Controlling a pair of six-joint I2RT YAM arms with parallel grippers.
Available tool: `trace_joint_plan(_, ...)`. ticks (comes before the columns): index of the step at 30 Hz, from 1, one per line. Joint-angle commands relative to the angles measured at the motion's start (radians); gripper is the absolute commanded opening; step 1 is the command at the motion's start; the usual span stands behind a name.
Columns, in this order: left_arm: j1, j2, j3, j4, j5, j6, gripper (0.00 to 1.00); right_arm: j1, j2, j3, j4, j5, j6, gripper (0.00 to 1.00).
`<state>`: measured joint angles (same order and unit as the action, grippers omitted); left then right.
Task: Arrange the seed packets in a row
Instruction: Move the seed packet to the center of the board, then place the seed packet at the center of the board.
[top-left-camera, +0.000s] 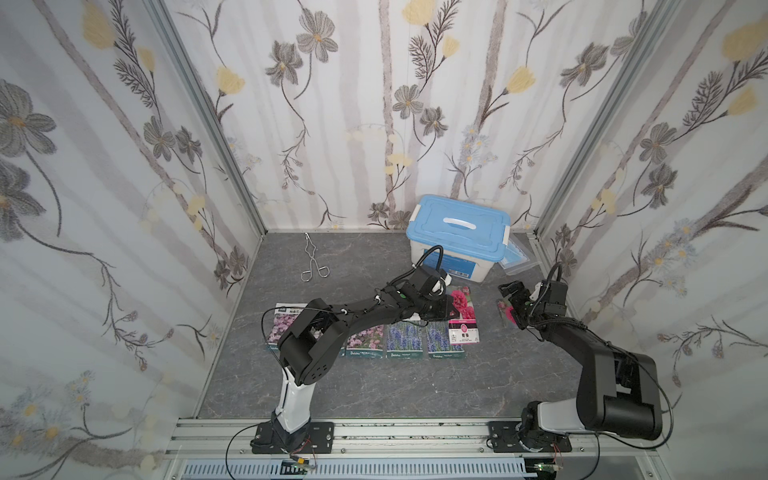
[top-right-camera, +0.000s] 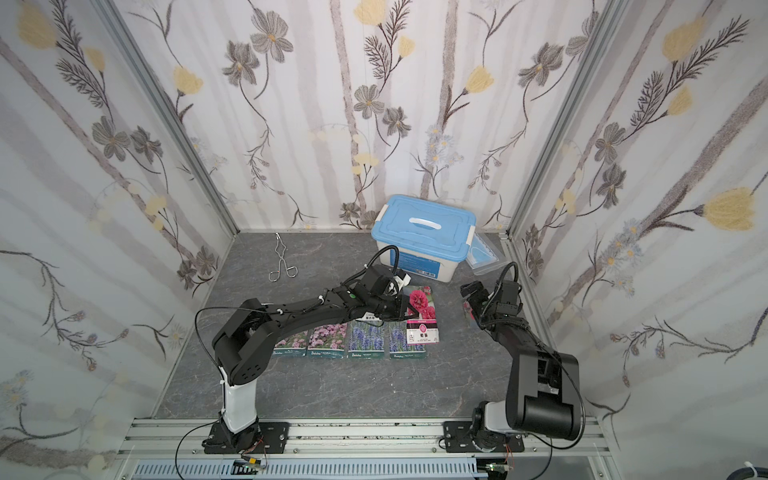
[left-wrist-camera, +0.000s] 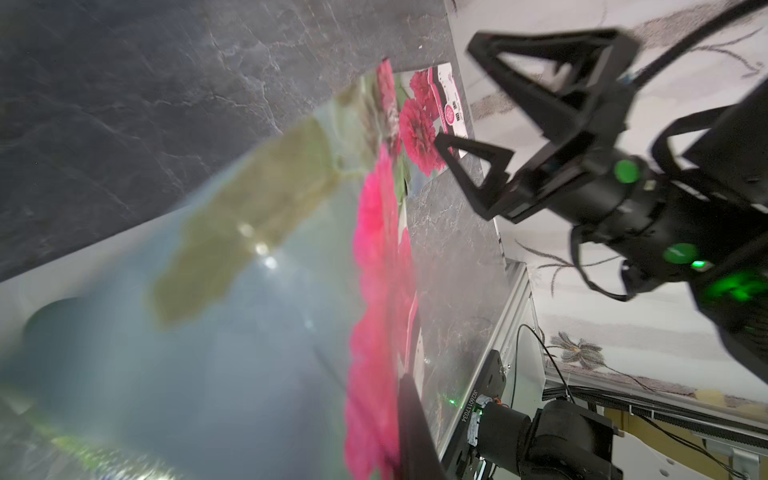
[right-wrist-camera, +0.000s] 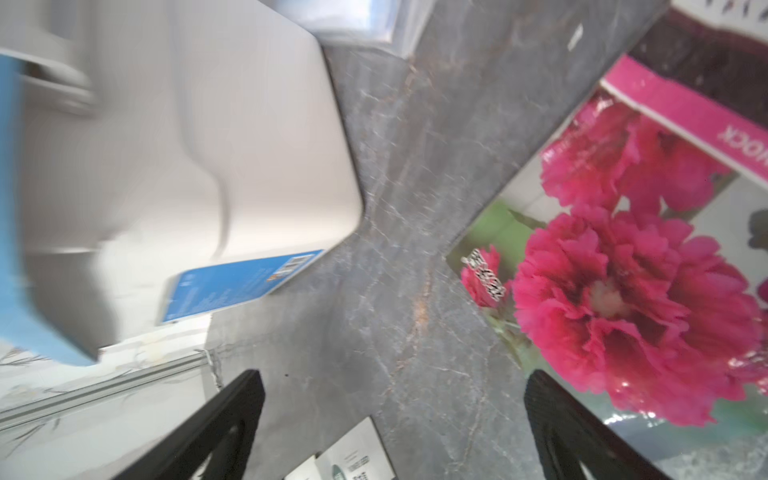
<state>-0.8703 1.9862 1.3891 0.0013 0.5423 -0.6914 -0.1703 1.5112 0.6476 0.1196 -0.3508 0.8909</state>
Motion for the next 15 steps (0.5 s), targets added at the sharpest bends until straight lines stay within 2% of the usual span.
trace_joint_plan(1,-0.021,0.06,0.046,0.022,-0.014,-0.016,0.0,-0.003,-0.098,0.023,-0.057,-0.006,-0.046,1.0)
trace_joint_plan(8,-0.055,0.214,0.16,0.021,-0.036,-0.064,0.0,-0.014,-0.345,0.039,-0.252,0.13,-0.137,1.0)
trace_joint_plan(15,-0.078,0.299,0.254,-0.034,-0.051,-0.072,0.0,-0.041,-0.389,0.044,-0.288,0.103,-0.169,1.0)
